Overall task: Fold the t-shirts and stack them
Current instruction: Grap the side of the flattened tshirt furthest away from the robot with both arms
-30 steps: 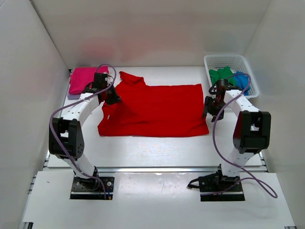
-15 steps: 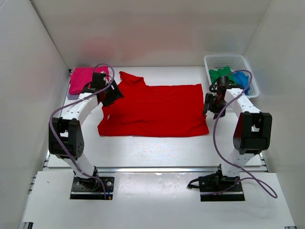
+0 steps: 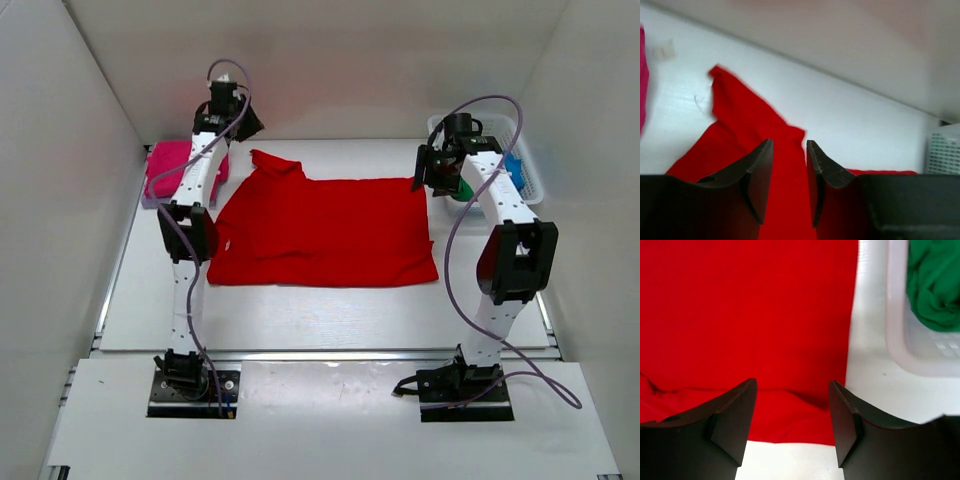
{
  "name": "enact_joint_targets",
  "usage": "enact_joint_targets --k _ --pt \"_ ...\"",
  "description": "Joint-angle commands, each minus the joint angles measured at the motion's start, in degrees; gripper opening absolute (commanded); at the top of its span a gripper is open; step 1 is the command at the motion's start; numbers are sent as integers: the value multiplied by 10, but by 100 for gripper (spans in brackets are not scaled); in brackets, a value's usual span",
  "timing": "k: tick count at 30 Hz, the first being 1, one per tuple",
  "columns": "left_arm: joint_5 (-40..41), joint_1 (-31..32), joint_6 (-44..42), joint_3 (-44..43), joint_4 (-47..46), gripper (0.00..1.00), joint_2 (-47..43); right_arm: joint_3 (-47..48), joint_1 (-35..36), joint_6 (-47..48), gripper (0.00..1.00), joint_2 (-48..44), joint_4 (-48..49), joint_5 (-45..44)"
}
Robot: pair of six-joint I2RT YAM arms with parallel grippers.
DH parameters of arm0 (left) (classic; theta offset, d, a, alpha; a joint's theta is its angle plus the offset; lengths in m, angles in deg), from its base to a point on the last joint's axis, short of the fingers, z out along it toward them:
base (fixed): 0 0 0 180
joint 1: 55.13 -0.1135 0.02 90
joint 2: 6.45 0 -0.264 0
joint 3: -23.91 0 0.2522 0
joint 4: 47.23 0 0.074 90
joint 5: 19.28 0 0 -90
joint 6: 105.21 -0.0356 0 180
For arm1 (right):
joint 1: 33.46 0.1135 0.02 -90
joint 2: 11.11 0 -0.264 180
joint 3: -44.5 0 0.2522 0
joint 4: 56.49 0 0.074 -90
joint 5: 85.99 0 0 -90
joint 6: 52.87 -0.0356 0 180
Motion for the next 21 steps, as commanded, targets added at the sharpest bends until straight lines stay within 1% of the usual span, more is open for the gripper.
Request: enact_joint_targets --k 1,2,3,4,5,6,7,8,10,11,13,16,19,21 --pt "-15 -9 22 -5 52 45 37 28 5 1 56 20 18 9" --pt "3 -4 16 -78 78 49 79 28 5 0 56 23 26 6" --pt "7 -2 26 -128 95 49 105 29 5 1 56 26 29 15" --pt "0 -5 32 -91 81 48 104 34 1 0 56 31 33 18" --pt "-2 -9 40 -71 62 47 105 40 2 -2 56 40 34 23" --pt "17 -5 41 -81 76 47 126 42 3 0 56 44 34 20" --pt "21 -6 39 -133 88 47 144 47 4 -1 55 51 29 21" --pt "34 -4 41 -103 74 48 137 49 3 3 56 56 31 22" --pt "37 -6 51 -134 71 49 164 41 5 3 56 62 33 23" --pt "39 -9 54 -122 59 49 163 38 5 5 55 62 35 23" --pt "41 -14 69 -132 51 49 177 30 6 4 55 64 39 26" --pt "41 -16 72 -132 33 53 184 28 6 4 55 70 47 30" --pt "29 -15 83 -131 9 54 186 37 8 4 55 79 45 31" --pt "35 -10 77 -131 -6 54 183 46 11 3 55 84 43 34"
